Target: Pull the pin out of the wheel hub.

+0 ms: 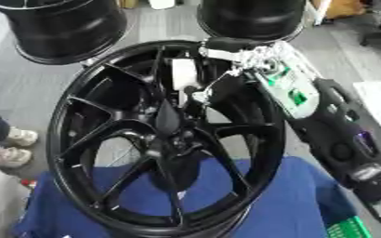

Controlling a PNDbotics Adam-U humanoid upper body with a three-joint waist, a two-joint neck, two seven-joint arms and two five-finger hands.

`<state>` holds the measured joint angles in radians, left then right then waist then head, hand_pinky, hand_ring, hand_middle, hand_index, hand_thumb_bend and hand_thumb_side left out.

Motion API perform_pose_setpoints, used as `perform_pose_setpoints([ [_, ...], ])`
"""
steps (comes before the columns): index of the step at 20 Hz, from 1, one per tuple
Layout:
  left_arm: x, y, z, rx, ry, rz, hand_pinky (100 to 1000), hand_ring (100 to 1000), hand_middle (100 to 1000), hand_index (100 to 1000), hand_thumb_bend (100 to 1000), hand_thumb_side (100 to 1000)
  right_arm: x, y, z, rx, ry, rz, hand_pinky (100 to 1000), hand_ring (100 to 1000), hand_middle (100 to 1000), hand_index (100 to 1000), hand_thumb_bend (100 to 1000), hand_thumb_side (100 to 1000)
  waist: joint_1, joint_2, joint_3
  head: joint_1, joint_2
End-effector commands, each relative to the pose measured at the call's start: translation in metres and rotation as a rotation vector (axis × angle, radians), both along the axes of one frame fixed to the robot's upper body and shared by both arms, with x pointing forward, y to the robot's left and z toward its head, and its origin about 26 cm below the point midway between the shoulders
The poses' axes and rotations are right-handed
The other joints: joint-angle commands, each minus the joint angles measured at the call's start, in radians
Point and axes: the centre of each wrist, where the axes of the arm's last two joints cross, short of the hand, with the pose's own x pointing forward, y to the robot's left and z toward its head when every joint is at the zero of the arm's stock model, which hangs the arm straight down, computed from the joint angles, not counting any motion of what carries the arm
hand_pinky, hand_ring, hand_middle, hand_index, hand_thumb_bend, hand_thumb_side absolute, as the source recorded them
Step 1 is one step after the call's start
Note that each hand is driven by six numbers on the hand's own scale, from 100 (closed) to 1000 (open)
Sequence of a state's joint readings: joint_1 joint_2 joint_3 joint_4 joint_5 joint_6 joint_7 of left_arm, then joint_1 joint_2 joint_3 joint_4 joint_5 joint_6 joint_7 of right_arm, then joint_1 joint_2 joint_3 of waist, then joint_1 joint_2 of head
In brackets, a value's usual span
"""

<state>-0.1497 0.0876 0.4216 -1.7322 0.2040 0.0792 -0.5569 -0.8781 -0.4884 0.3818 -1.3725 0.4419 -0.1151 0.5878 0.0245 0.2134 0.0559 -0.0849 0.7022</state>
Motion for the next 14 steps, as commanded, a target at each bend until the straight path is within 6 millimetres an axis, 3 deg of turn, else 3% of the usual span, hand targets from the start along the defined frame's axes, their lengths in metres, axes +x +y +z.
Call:
perform_pose_setpoints([
  [1, 0.002, 0.000, 0.010, 0.019, -0.024, -0.010, 682, 674, 616, 688, 371, 755, -0.002, -0.005, 0.017, 0.059, -0.044, 0.001, 463, 326, 388, 467, 100, 199, -0.002, -0.013, 0.003, -0.003, 0.008],
  [2, 0.002, 0.000, 0.010, 0.020, -0.024, -0.011, 682, 674, 617, 688, 371, 755, -0.002, -0.005, 0.019, 0.076, -0.043, 0.003, 460, 325, 384, 462, 100, 265, -0.002, -0.013, 0.004, -0.003, 0.009],
  [3, 0.002, 0.000, 0.010, 0.021, -0.023, -0.012, 682, 674, 617, 688, 371, 755, -0.003, -0.005, 0.021, 0.090, -0.041, 0.005, 458, 325, 383, 460, 100, 198, -0.003, -0.014, 0.005, -0.004, 0.010],
  [14, 0.003, -0.001, 0.011, 0.030, -0.014, -0.026, 683, 675, 618, 689, 374, 755, -0.018, -0.028, 0.060, 0.223, 0.010, 0.013, 445, 324, 380, 450, 100, 209, -0.016, -0.022, 0.011, 0.003, 0.026],
])
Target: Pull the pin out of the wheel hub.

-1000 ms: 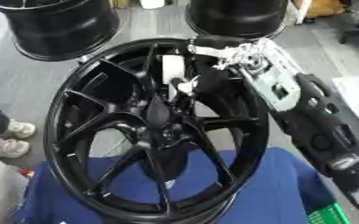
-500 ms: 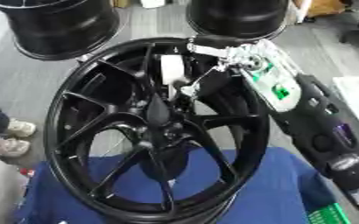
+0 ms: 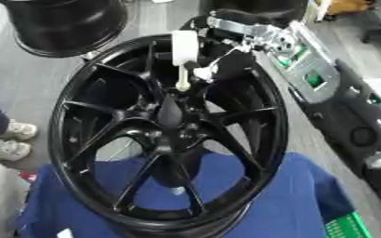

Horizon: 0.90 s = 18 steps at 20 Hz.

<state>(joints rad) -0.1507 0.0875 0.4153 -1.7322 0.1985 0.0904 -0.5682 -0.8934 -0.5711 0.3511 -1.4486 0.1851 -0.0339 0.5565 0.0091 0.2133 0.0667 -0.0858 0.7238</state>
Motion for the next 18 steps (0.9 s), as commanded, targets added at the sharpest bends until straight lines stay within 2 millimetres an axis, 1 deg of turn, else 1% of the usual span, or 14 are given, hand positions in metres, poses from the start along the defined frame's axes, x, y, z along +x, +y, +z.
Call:
perform_pose_setpoints([
  [1, 0.002, 0.002, 0.010, 0.028, -0.022, -0.008, 683, 675, 619, 689, 374, 755, -0.009, -0.016, 0.035, 0.039, -0.050, -0.011, 445, 325, 380, 450, 100, 211, -0.005, -0.024, -0.001, 0.010, 0.009],
  [4, 0.001, 0.003, 0.011, 0.038, -0.016, -0.008, 684, 676, 620, 690, 374, 756, -0.019, -0.037, 0.059, 0.101, -0.064, -0.023, 445, 325, 381, 450, 100, 224, -0.013, -0.029, -0.006, 0.028, 0.017],
  [8, 0.000, 0.006, 0.012, 0.049, -0.011, 0.001, 684, 677, 620, 690, 373, 757, -0.037, -0.063, 0.086, 0.181, -0.098, -0.038, 443, 326, 383, 450, 100, 266, -0.023, -0.034, -0.021, 0.045, 0.022],
  [10, -0.001, 0.008, 0.013, 0.055, -0.008, 0.010, 684, 677, 621, 690, 373, 758, -0.051, -0.083, 0.099, 0.229, -0.126, -0.052, 442, 326, 383, 449, 100, 297, -0.029, -0.036, -0.033, 0.057, 0.023],
  [12, -0.002, 0.011, 0.014, 0.061, -0.006, 0.022, 684, 677, 621, 690, 373, 758, -0.067, -0.109, 0.108, 0.283, -0.159, -0.095, 442, 326, 383, 449, 100, 328, -0.036, -0.036, -0.045, 0.073, 0.024],
  [15, -0.003, 0.015, 0.016, 0.067, -0.007, 0.040, 684, 677, 621, 690, 372, 760, -0.088, -0.150, 0.110, 0.361, -0.204, -0.208, 441, 327, 383, 447, 100, 374, -0.043, -0.033, -0.060, 0.090, 0.022],
  [16, -0.003, 0.016, 0.016, 0.067, -0.007, 0.047, 684, 677, 621, 690, 372, 760, -0.094, -0.164, 0.107, 0.387, -0.216, -0.255, 440, 326, 382, 446, 100, 401, -0.044, -0.031, -0.067, 0.095, 0.021],
  [18, -0.004, 0.017, 0.018, 0.066, -0.010, 0.059, 684, 678, 621, 690, 372, 760, -0.105, -0.191, 0.096, 0.447, -0.237, -0.343, 439, 329, 384, 448, 100, 424, -0.043, -0.026, -0.077, 0.102, 0.018],
])
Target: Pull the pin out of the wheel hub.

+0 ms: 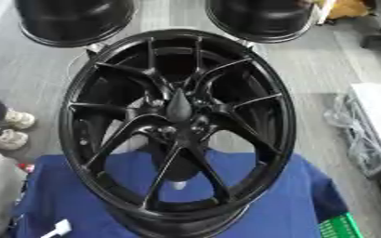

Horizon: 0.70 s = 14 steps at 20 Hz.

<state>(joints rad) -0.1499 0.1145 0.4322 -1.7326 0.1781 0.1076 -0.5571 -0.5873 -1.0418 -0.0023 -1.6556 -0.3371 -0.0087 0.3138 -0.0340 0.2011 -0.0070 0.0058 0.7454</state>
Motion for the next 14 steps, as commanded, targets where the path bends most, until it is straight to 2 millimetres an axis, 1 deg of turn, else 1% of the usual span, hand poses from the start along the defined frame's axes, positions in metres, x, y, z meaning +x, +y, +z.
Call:
perform_pose_setpoints([
  [1, -0.002, 0.007, 0.013, 0.031, -0.034, 0.028, 684, 678, 622, 690, 371, 761, -0.026, -0.036, 0.015, 0.075, -0.105, -0.122, 440, 331, 386, 450, 100, 431, 0.002, -0.011, -0.010, 0.013, -0.006],
  [3, -0.003, 0.009, 0.014, 0.029, -0.037, 0.040, 684, 678, 622, 690, 371, 762, -0.035, -0.061, -0.010, 0.161, -0.110, -0.214, 440, 332, 386, 450, 100, 444, 0.004, -0.006, -0.021, 0.014, -0.010],
  [5, -0.003, 0.009, 0.014, 0.028, -0.039, 0.048, 684, 678, 622, 690, 371, 762, -0.045, -0.080, -0.037, 0.222, -0.119, -0.313, 442, 336, 389, 452, 100, 448, 0.006, -0.002, -0.028, 0.009, -0.012],
  [8, -0.003, 0.010, 0.015, 0.026, -0.045, 0.057, 684, 679, 622, 690, 370, 763, -0.064, -0.103, -0.086, 0.283, -0.114, -0.492, 449, 343, 395, 457, 100, 441, 0.007, 0.004, -0.034, 0.001, -0.014],
  [11, -0.003, 0.010, 0.016, 0.023, -0.047, 0.063, 684, 679, 623, 690, 369, 764, -0.086, -0.124, -0.143, 0.347, -0.072, -0.721, 460, 359, 413, 471, 100, 423, 0.008, 0.009, -0.034, -0.010, -0.022],
  [12, -0.002, 0.010, 0.016, 0.022, -0.049, 0.063, 684, 679, 623, 690, 369, 764, -0.093, -0.132, -0.163, 0.373, -0.048, -0.812, 471, 377, 435, 489, 100, 403, 0.008, 0.011, -0.033, -0.013, -0.025],
  [13, -0.002, 0.010, 0.017, 0.020, -0.050, 0.064, 684, 679, 623, 690, 369, 764, -0.101, -0.140, -0.186, 0.404, -0.010, -0.915, 489, 406, 477, 532, 100, 356, 0.009, 0.012, -0.032, -0.015, -0.026],
  [14, -0.002, 0.010, 0.017, 0.019, -0.051, 0.066, 684, 679, 623, 690, 369, 764, -0.108, -0.147, -0.207, 0.432, 0.031, -1.005, 510, 441, 535, 592, 100, 345, 0.010, 0.013, -0.031, -0.018, -0.028],
])
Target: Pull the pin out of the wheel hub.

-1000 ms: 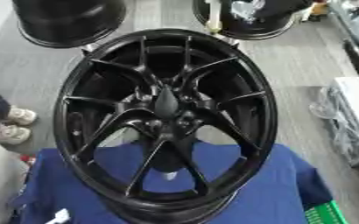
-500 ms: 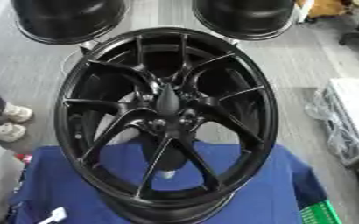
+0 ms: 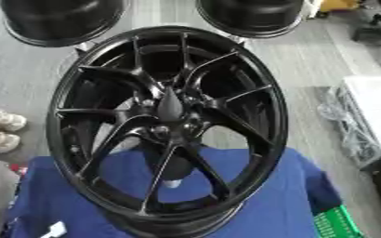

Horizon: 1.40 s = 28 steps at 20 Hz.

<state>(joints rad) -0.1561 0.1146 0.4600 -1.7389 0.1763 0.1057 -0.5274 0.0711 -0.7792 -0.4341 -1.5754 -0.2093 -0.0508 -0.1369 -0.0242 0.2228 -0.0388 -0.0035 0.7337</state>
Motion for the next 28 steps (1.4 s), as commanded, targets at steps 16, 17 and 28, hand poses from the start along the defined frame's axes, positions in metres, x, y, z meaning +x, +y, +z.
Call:
perform_pose_setpoints([
  [16, 0.000, 0.002, 0.010, 0.011, -0.042, 0.008, 685, 681, 625, 690, 366, 763, -0.086, -0.032, -0.221, 0.525, 0.549, -0.550, 591, 576, 859, 844, 100, 1000, 0.020, -0.013, 0.017, -0.054, -0.038],
  [17, 0.000, 0.001, 0.010, 0.011, -0.041, 0.008, 685, 681, 625, 690, 366, 763, -0.085, -0.031, -0.222, 0.527, 0.551, -0.546, 592, 575, 858, 844, 100, 1000, 0.020, -0.013, 0.017, -0.055, -0.038],
  [28, -0.001, 0.001, 0.010, 0.005, -0.041, 0.014, 685, 682, 625, 689, 366, 765, -0.039, 0.007, -0.195, 0.456, 0.357, -0.394, 571, 564, 818, 814, 100, 1000, 0.022, -0.012, 0.012, -0.046, -0.048],
])
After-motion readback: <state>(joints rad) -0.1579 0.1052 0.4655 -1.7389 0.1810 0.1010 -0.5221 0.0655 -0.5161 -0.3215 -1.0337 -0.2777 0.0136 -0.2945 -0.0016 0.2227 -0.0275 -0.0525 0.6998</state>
